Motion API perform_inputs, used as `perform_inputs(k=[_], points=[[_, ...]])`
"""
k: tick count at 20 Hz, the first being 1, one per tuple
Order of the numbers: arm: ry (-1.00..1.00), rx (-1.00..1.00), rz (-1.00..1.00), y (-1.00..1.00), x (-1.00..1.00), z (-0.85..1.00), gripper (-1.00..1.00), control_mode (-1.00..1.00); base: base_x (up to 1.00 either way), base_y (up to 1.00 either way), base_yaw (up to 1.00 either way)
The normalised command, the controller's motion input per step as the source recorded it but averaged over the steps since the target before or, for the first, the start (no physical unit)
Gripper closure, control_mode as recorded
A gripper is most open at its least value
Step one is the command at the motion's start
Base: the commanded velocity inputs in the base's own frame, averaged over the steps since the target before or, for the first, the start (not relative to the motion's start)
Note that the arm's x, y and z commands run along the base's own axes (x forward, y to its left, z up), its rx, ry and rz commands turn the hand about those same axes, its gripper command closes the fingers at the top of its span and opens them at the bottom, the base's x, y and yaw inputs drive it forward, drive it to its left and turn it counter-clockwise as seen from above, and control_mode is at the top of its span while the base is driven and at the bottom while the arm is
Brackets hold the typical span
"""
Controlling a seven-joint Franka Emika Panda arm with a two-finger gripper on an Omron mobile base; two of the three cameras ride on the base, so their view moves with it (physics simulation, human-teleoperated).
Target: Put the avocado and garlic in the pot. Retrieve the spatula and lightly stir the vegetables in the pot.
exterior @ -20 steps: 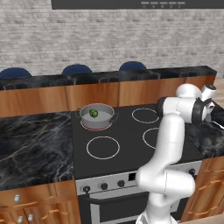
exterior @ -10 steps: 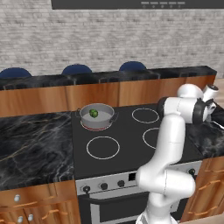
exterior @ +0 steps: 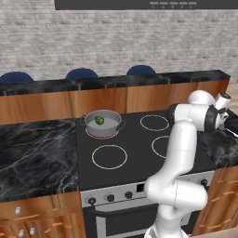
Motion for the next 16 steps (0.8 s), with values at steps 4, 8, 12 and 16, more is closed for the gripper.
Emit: perform_inputs(k=[4,8,12,16], points=[[0.02,0.0,0.05,0.0,0.06,-0.18,-1.0,-1.0,0.0,0.0,0.0],[0.01,0.0,0.05,0.0,0.19,0.0,-1.0,-1.0,0.0,0.0,0.0],[0.01,0.0,0.05,0.0,0.07,-0.01,-1.0,-1.0,0.0,0.0,0.0],[0.0,0.0,0.04,0.0,0.03,-0.13,-1.0,-1.0,0.0,0.0,0.0]])
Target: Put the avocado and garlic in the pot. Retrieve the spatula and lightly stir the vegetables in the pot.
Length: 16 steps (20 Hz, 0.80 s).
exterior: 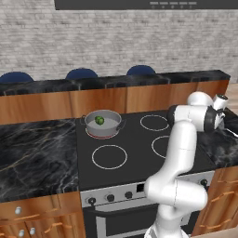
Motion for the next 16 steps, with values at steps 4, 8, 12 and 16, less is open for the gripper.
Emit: perform_inputs(k=[4,8,12,16], points=[[0.0,0.0,0.04,-0.01,0.04,-0.01,-1.0,-1.0,0.0,0.0,0.0],[0.01,0.0,0.04,0.0,0.01,0.0,-1.0,-1.0,0.0,0.0,0.0],[0.0,0.0,0.02,0.0,0.0,-0.19,-1.0,-1.0,0.0,0.0,0.0],[0.02,0.0,0.02,0.0,0.0,-0.08,-1.0,-1.0,0.0,0.0,0.0]])
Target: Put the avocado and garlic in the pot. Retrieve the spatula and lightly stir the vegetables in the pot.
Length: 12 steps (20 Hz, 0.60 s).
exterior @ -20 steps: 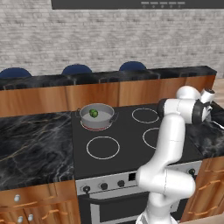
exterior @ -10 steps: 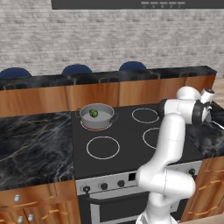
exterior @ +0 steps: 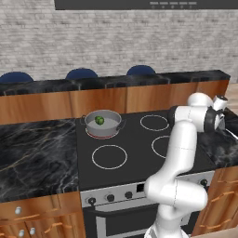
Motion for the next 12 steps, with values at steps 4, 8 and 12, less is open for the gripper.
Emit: perform_inputs(k=[4,8,12], points=[[0.01,0.0,0.01,0.0,0.0,-0.02,1.0,-1.0,0.0,0.0,0.0],[0.01,0.0,0.0,0.0,0.0,0.0,1.0,-1.0,0.0,0.0,0.0],[-0.07,0.0,0.0,0.1,-0.06,0.03,1.0,-1.0,0.0,0.0,0.0]])
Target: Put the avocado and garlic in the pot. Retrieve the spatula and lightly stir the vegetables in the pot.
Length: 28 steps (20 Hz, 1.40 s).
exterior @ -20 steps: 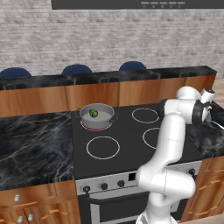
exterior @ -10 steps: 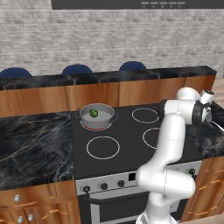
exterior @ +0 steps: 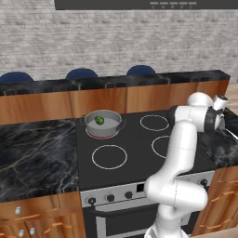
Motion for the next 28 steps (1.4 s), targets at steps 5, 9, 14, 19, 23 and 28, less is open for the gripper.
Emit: perform_inputs(k=[5,9,14,19,23,28], points=[[-0.17,-0.01,0.0,0.54,-0.42,0.59,1.0,-1.0,0.0,0.0,0.0],[-0.16,-0.06,0.02,0.8,-0.38,0.91,1.0,-1.0,0.0,0.0,0.0],[0.04,-0.01,0.05,0.87,-0.14,0.83,1.0,-1.0,0.0,0.0,0.0],[0.16,0.0,0.05,1.0,-0.01,0.45,1.0,-1.0,0.0,0.0,0.0],[-0.04,0.0,0.0,1.0,-0.04,0.03,1.0,-1.0,0.0,0.0,0.0],[-0.11,0.01,-0.02,0.96,0.0,0.0,1.0,-1.0,0.0,0.0,0.0]])
